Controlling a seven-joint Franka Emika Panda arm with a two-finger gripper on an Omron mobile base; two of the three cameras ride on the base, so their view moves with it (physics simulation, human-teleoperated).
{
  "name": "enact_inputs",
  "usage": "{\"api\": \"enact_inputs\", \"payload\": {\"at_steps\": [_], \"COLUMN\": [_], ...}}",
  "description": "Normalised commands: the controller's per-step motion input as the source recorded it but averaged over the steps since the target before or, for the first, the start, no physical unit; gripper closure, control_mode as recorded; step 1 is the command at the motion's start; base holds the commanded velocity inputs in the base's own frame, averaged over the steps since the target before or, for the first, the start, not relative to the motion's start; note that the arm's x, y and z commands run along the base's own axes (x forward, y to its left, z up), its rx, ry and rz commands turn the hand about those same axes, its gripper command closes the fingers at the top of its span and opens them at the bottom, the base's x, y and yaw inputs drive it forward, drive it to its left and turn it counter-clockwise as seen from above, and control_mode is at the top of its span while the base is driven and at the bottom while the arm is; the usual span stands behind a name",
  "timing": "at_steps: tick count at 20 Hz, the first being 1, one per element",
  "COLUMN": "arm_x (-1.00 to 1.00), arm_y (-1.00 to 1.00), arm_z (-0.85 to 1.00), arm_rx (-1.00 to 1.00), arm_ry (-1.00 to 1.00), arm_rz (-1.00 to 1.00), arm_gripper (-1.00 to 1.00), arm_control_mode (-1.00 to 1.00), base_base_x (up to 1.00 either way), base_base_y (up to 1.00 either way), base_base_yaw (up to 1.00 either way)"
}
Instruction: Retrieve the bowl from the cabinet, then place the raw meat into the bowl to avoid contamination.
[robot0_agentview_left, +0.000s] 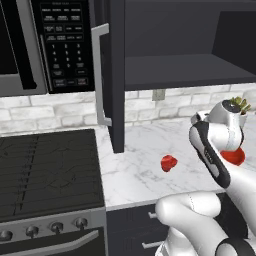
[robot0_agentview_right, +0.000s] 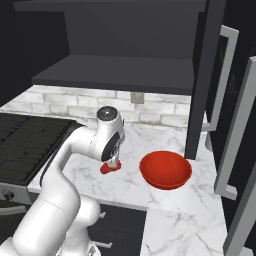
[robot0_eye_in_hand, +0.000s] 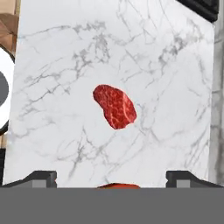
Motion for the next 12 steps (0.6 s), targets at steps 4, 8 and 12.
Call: {"api": "enact_inputs", "payload": {"at_steps": [4,8,12], "arm_x": [-0.07,-0.01,0.02], "arm_y": [0.21,0.37,0.43], "arm_z": [-0.12,0.03,0.08], "arm_rx": [-0.01,-0.10,-0.18], "arm_ry": [0.02,0.01,0.04], "arm_rz": [0.49,0.42,0.23], "arm_gripper": [-1.00,-1.00,-1.00], "arm_control_mode": [-1.00,-1.00,-1.00], "base_base_x": [0.00,0.00,0.00], "base_base_y": [0.00,0.00,0.00], "base_base_yaw": [0.00,0.00,0.00]}}
